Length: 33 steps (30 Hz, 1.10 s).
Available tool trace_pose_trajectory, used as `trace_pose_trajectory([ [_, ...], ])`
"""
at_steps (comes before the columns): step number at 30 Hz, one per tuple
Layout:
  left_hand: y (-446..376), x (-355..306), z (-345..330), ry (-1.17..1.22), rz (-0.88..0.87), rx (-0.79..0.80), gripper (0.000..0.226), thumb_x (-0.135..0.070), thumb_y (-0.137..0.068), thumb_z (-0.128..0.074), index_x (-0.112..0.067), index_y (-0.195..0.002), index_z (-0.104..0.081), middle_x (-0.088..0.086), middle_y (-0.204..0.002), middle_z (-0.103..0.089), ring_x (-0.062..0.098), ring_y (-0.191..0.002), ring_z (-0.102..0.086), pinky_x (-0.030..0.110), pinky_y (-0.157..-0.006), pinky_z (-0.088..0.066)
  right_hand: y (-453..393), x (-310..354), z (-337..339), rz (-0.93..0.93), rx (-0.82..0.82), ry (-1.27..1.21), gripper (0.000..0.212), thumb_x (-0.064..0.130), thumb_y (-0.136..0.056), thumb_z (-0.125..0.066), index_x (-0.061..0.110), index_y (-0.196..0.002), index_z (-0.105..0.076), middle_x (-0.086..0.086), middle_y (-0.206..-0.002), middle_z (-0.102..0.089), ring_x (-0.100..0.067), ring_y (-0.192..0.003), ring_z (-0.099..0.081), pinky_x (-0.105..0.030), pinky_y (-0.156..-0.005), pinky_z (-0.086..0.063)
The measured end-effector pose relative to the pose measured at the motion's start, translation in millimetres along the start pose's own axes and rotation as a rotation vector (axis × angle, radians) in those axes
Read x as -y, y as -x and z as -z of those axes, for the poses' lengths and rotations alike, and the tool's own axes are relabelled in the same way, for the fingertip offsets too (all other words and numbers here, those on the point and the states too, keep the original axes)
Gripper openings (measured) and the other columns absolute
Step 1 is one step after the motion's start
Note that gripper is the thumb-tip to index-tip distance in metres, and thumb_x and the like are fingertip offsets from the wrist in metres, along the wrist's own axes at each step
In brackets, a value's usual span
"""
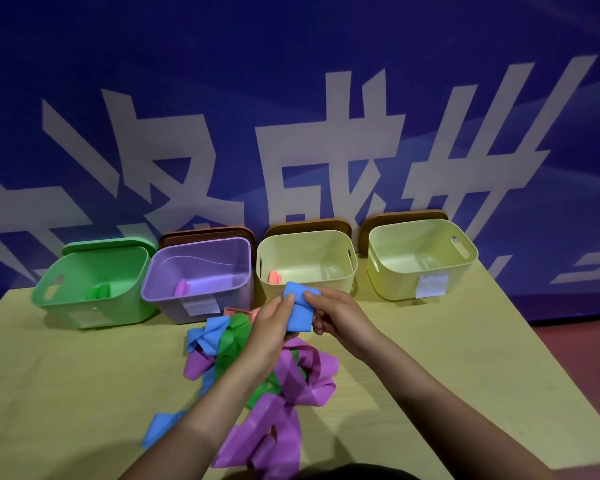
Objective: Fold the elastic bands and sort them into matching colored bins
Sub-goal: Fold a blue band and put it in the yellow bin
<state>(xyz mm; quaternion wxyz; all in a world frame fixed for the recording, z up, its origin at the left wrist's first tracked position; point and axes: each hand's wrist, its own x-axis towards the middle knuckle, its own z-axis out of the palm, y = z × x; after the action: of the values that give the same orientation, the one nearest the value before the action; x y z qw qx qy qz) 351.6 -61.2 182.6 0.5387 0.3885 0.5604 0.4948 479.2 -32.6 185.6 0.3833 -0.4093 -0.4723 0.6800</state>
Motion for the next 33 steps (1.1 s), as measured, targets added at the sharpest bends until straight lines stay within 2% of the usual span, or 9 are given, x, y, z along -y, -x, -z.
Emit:
trace_pose_trajectory([
  [4, 2, 2, 1, 0.178, 0.064, -0.085, 0.022, -0.018, -0.096, -0.052, 0.001, -0.094, -0.061, 0.009, -0.066, -0.045, 0.010, -0.048, -0.038, 0.019, -0.044, -0.032, 0, -5, -2, 0.082, -0.094, 0.024, 0.016, 0.009, -0.095, -0.056, 0.010, -0.105, -0.067, 0.000, -0.056, -0.051, -0.013, -0.048, -0.042, -0.024, -0.050, -0.037],
  [10, 7, -4, -7, 0.193, 0.165, -0.032, 0.034, -0.030, -0.101, -0.042, -0.001, -0.093, -0.058, 0.001, -0.050, -0.052, 0.011, -0.042, -0.045, 0.019, -0.041, -0.038, 2, -15, -10, 0.207, -0.225, 0.120, 0.015, 0.004, -0.092, -0.058, 0.009, -0.103, -0.068, 0.007, -0.059, -0.054, -0.002, -0.048, -0.046, -0.017, -0.051, -0.038],
  [16, 7, -3, 2, 0.276, 0.227, -0.069, 0.029, -0.026, -0.100, -0.045, -0.002, -0.091, -0.059, 0.005, -0.056, -0.064, 0.012, -0.048, -0.061, 0.020, -0.047, -0.048, 1, -28, 1, 0.407, -0.242, 0.538, 0.029, 0.012, -0.088, -0.062, 0.025, -0.113, -0.070, 0.001, -0.093, -0.066, -0.006, -0.081, -0.058, -0.018, -0.074, -0.044],
  [18, 7, -3, 4, 0.268, 0.221, -0.060, 0.028, -0.024, -0.100, -0.044, -0.001, -0.094, -0.060, 0.008, -0.060, -0.067, 0.014, -0.051, -0.064, 0.020, -0.049, -0.050, 1, -28, 7, 0.449, -0.168, 0.614, 0.034, 0.011, -0.089, -0.061, 0.028, -0.119, -0.066, -0.003, -0.092, -0.061, -0.006, -0.079, -0.054, -0.014, -0.073, -0.041],
  [21, 9, -2, 5, 0.253, 0.197, -0.048, 0.026, -0.018, -0.101, -0.042, 0.001, -0.096, -0.061, 0.011, -0.064, -0.067, 0.015, -0.054, -0.065, 0.021, -0.051, -0.052, 1, -26, 16, 0.500, -0.077, 0.683, 0.038, 0.011, -0.090, -0.059, 0.027, -0.125, -0.063, -0.006, -0.092, -0.055, -0.011, -0.079, -0.052, -0.022, -0.075, -0.045],
  [24, 10, -2, 4, 0.267, 0.200, -0.038, 0.025, -0.014, -0.101, -0.041, -0.001, -0.095, -0.061, 0.012, -0.067, -0.068, 0.017, -0.058, -0.066, 0.022, -0.054, -0.053, 2, -24, 21, 0.522, -0.040, 0.726, 0.045, 0.005, -0.088, -0.054, 0.026, -0.128, -0.061, 0.000, -0.095, -0.051, -0.009, -0.087, -0.051, -0.020, -0.080, -0.045],
  [26, 8, -3, 3, 0.291, 0.223, -0.036, 0.026, -0.018, -0.101, -0.041, -0.002, -0.098, -0.061, 0.015, -0.076, -0.070, 0.019, -0.065, -0.068, 0.024, -0.058, -0.055, 7, -22, 22, 0.539, -0.018, 0.724, 0.049, 0.012, -0.085, -0.048, 0.026, -0.130, -0.059, 0.005, -0.095, -0.046, -0.007, -0.090, -0.049, -0.015, -0.084, -0.041],
  [30, 7, -6, 1, 0.281, 0.223, 0.012, 0.030, -0.026, -0.100, -0.045, -0.003, -0.103, -0.063, 0.016, -0.089, -0.069, 0.022, -0.078, -0.068, 0.025, -0.067, -0.055, 14, -22, 19, 0.581, -0.098, 0.759, 0.043, 0.035, -0.092, -0.041, 0.025, -0.129, -0.059, 0.011, -0.094, -0.042, -0.013, -0.092, -0.049, -0.016, -0.082, -0.038],
  [33, 11, -4, 1, 0.254, 0.155, 0.057, 0.025, -0.013, -0.097, -0.050, 0.005, -0.111, -0.061, 0.012, -0.081, -0.068, 0.017, -0.071, -0.065, 0.021, -0.064, -0.054, 17, -22, 13, 0.554, -0.168, 0.685, 0.036, 0.030, -0.094, -0.049, 0.022, -0.128, -0.060, 0.010, -0.093, -0.044, -0.010, -0.089, -0.051, -0.016, -0.079, -0.040],
])
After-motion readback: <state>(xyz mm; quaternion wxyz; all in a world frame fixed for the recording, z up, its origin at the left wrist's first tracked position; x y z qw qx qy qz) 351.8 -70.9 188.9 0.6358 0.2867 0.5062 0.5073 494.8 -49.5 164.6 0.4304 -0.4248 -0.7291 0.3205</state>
